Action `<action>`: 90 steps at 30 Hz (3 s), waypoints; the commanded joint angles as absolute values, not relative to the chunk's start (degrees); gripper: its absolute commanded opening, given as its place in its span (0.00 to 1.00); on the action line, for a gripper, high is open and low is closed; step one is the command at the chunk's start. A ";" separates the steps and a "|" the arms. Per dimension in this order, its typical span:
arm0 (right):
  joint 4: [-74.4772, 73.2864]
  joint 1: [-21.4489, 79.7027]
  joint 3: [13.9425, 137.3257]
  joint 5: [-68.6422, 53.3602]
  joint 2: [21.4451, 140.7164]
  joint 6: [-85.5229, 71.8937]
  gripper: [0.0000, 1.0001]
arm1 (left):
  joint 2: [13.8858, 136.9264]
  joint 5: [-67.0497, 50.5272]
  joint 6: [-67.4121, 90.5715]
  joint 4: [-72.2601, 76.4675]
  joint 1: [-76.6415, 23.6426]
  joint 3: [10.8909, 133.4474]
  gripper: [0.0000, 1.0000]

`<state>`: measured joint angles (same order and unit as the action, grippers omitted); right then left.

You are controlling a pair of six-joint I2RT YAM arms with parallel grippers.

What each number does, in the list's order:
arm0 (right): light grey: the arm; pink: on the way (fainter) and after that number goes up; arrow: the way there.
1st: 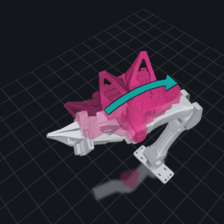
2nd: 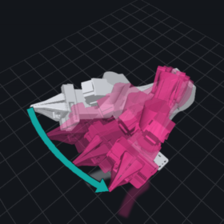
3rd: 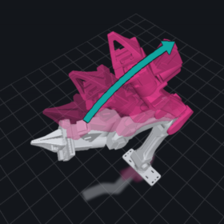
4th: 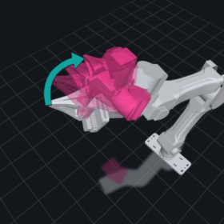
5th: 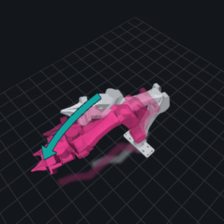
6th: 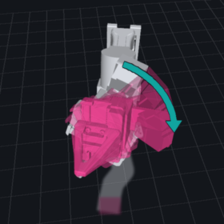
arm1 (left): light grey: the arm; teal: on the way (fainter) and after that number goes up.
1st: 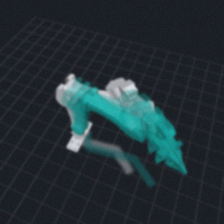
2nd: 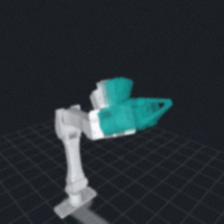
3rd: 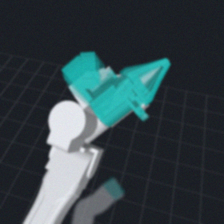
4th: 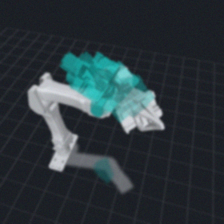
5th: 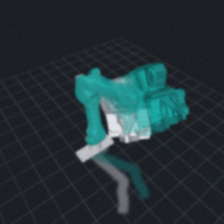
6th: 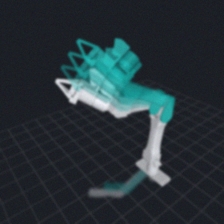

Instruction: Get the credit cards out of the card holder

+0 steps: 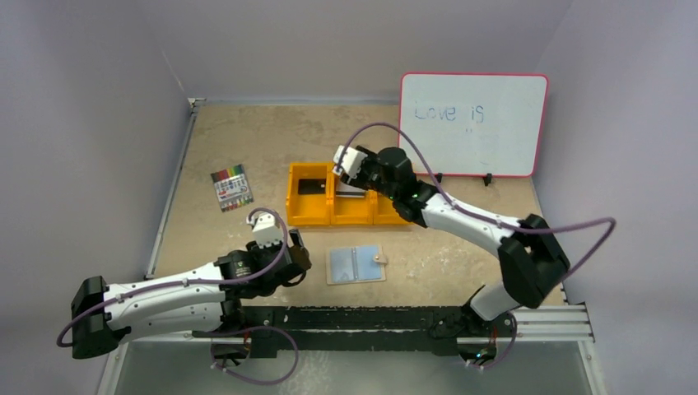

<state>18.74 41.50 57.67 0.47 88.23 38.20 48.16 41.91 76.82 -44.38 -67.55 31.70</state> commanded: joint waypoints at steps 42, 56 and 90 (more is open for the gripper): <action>-3.07 42.11 73.95 8.10 110.99 -28.84 0.03 | 44.12 46.18 79.03 -48.96 -67.59 36.11 0.77; -3.03 43.52 74.03 11.42 113.61 -30.42 0.03 | 43.66 46.37 79.71 -49.11 -67.59 35.79 0.77; 0.30 44.37 70.41 11.04 98.94 -22.07 0.33 | 47.58 46.08 78.57 -45.57 -67.58 36.50 0.77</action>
